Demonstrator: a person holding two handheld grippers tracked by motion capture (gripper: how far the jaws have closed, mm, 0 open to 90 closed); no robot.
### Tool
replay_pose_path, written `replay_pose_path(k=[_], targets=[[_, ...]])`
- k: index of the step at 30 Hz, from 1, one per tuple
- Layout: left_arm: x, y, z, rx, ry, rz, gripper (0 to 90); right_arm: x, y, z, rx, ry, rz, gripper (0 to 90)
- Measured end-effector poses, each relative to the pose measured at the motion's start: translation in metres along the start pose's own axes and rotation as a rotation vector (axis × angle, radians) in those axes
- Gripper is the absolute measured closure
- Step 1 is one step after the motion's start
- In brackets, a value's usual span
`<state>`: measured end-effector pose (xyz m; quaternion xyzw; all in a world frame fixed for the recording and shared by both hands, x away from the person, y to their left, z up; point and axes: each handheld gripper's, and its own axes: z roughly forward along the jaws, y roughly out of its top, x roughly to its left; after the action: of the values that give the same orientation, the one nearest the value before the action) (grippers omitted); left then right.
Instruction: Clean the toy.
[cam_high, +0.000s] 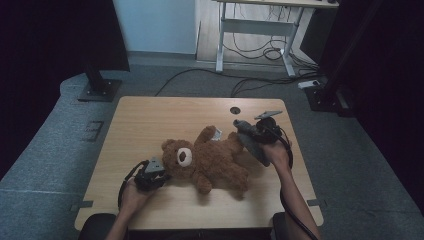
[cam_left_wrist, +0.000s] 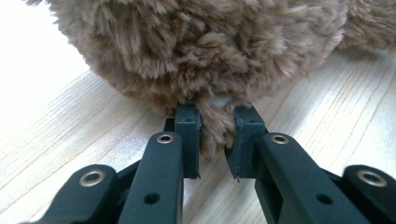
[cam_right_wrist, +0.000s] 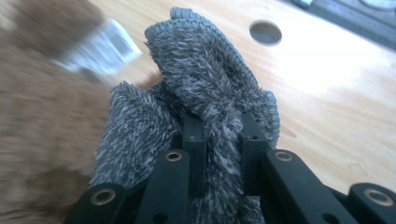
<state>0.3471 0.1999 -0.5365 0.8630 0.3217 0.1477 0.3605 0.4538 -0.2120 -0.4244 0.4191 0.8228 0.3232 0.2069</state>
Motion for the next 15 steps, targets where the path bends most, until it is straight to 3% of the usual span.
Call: replay_pose_path(k=[4, 7, 9, 10, 11, 12, 14, 15], targets=[[0.0, 0.0, 0.0, -0.001, 0.0, -0.001, 75.7, 0.018, 0.014, -0.019, -0.057, 0.056, -0.027, 77.3], [0.0, 0.0, 0.0, -0.002, -0.001, -0.002, 75.6, 0.032, 0.022, -0.024, -0.079, 0.095, -0.053, 77.3], [0.0, 0.0, 0.0, -0.003, -0.001, -0.004, 75.6, 0.037, 0.024, -0.025, -0.085, 0.11, -0.067, 77.3], [0.0, 0.0, 0.0, -0.006, -0.001, -0.007, 75.6, 0.05, 0.03, -0.025, -0.09, 0.135, -0.09, 77.3], [0.0, 0.0, 0.0, -0.006, -0.002, -0.009, 75.6, 0.05, 0.03, -0.025, -0.09, 0.135, -0.09, 77.3], [0.0, 0.0, 0.0, -0.007, -0.002, -0.01, 75.6, 0.062, 0.036, -0.021, -0.088, 0.158, -0.118, 77.3], [0.001, 0.0, 0.0, -0.008, -0.004, -0.011, 75.5, 0.068, 0.039, -0.019, -0.084, 0.169, -0.132, 77.3], [0.0, 0.0, 0.0, -0.008, -0.004, -0.011, 75.6, 0.081, 0.044, -0.012, -0.075, 0.191, -0.152, 77.3]])
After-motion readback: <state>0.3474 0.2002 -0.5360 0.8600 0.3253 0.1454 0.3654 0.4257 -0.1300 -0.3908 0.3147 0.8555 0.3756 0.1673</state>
